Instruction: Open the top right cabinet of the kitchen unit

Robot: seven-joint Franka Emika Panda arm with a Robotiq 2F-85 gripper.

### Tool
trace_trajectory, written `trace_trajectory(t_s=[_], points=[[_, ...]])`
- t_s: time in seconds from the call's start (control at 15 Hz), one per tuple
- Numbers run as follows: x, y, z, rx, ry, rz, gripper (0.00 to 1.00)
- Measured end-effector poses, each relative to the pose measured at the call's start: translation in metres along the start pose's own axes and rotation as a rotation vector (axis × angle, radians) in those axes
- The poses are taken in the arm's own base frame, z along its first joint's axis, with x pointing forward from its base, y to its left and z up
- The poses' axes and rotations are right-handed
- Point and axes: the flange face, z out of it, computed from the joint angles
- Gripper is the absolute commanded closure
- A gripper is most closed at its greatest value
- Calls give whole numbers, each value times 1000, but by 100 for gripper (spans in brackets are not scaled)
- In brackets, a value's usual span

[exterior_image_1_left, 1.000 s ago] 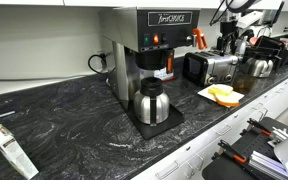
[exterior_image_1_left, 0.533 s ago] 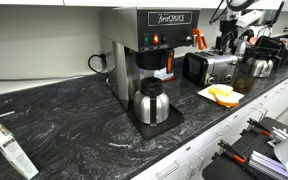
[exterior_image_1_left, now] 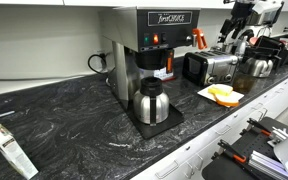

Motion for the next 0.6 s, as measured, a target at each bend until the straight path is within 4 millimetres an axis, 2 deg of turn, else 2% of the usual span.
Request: trace_trajectory(t_s=[0.6], points=[[3, -6, 4, 0, -5, -12, 0]])
